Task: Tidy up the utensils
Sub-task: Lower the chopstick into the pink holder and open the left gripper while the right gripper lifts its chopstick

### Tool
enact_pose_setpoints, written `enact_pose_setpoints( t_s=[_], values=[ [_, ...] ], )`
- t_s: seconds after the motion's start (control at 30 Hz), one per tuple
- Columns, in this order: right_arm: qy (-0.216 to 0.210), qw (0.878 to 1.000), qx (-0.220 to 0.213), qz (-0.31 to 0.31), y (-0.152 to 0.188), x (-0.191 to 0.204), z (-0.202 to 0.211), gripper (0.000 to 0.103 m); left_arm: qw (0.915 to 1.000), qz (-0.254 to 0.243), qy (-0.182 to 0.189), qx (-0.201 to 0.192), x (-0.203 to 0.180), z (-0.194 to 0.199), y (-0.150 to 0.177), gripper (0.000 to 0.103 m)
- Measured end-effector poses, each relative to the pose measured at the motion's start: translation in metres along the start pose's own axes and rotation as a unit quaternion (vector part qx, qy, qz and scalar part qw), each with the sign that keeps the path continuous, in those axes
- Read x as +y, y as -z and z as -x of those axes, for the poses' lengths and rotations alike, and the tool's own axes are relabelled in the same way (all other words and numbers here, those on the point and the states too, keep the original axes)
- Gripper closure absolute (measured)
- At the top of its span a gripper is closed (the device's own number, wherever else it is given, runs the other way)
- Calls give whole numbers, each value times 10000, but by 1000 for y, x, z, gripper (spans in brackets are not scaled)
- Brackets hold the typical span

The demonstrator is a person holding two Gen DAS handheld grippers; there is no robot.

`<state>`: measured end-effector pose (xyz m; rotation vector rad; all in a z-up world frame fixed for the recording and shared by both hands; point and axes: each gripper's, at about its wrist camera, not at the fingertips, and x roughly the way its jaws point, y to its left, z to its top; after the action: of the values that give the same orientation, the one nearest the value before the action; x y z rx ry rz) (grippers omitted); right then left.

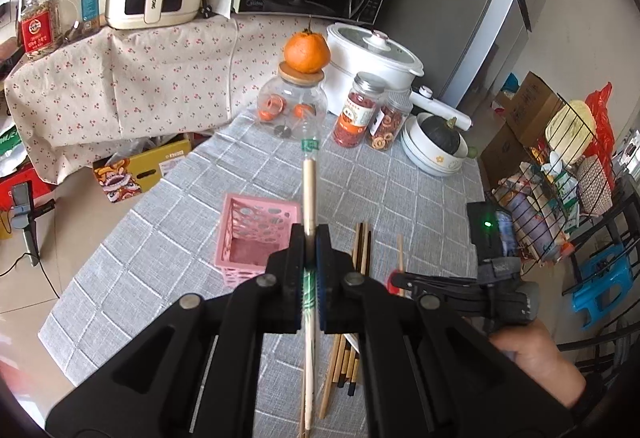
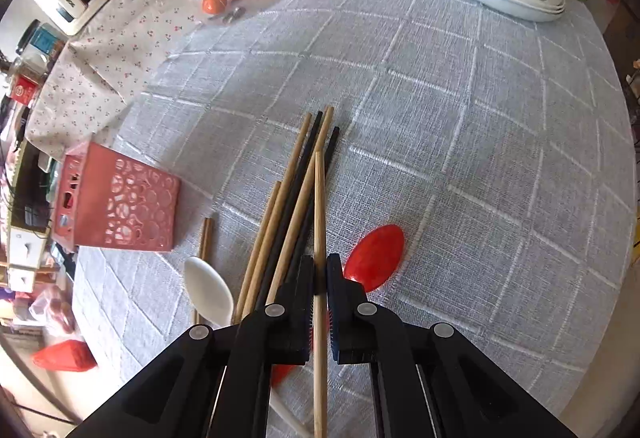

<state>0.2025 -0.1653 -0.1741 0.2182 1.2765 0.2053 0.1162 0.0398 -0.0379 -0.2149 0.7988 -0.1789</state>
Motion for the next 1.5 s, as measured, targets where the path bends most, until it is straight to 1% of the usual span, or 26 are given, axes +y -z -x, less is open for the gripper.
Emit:
enact_pose_setpoints(
  t_s=[0.1,0.2,0.3,0.43,0.5,0.6,0.7,0.83,0.9,0.97,1.03,1.13,1.17,1.2,1.27,1.4,1.43,1.47,1.5],
  values=[
    [-191,9991,-383,56,3,1,38,97,9987,67,-102,-494,3,8,-6,97],
    [-311,9965,-768,142,10,2,73,97,9948,178,-199,-981,5,14,-11,97],
    [-372,9924,-1144,267,20,6,105,97,9883,269,-283,-1477,5,19,-14,97],
    [-403,9852,-1610,431,28,14,132,97,9754,323,-494,-2122,7,22,-16,97],
    [-423,9812,-1821,476,31,17,143,97,9713,363,-571,-2282,9,18,-17,97],
    [-484,9760,-2068,488,31,19,160,97,9650,336,-781,-2480,11,9,-20,97],
    [-528,9731,-2189,492,30,22,167,97,9603,337,-925,-2611,11,1,-21,97],
    [-591,9718,-2219,528,25,29,166,97,9566,340,-1064,-2690,9,-9,-24,97],
    [-641,9713,-2228,527,23,30,166,97,9572,317,-1059,-2673,10,-14,-24,97],
    [-666,9710,-2237,521,21,31,165,97,9596,251,-1044,-2602,10,-22,-24,97],
    [-692,9708,-2240,505,20,31,165,97,9619,134,-1115,-2494,9,-30,-24,97],
    [-718,9707,-2234,509,18,33,164,97,9688,46,-1075,-2233,10,-41,-24,96],
    [-722,9707,-2234,519,18,33,163,97,9720,47,-1037,-2106,11,-44,-24,87],
    [-733,9705,-2237,523,18,34,164,97,9754,89,-979,-1972,13,-47,-25,75],
    [-755,9702,-2239,535,20,36,163,97,9809,206,-838,-1741,17,-51,-25,63],
    [-792,9691,-2258,599,22,42,165,97,9863,184,-761,-1454,17,-47,-27,60],
    [-805,9686,-2270,615,23,43,165,97,9868,136,-771,-1417,16,-43,-27,58],
    [-817,9679,-2294,627,23,45,167,97,9876,93,-772,-1362,15,-39,-26,52],
    [-834,9670,-2321,636,24,46,168,97,9881,55,-787,-1321,15,-34,-26,49]
  ],
)
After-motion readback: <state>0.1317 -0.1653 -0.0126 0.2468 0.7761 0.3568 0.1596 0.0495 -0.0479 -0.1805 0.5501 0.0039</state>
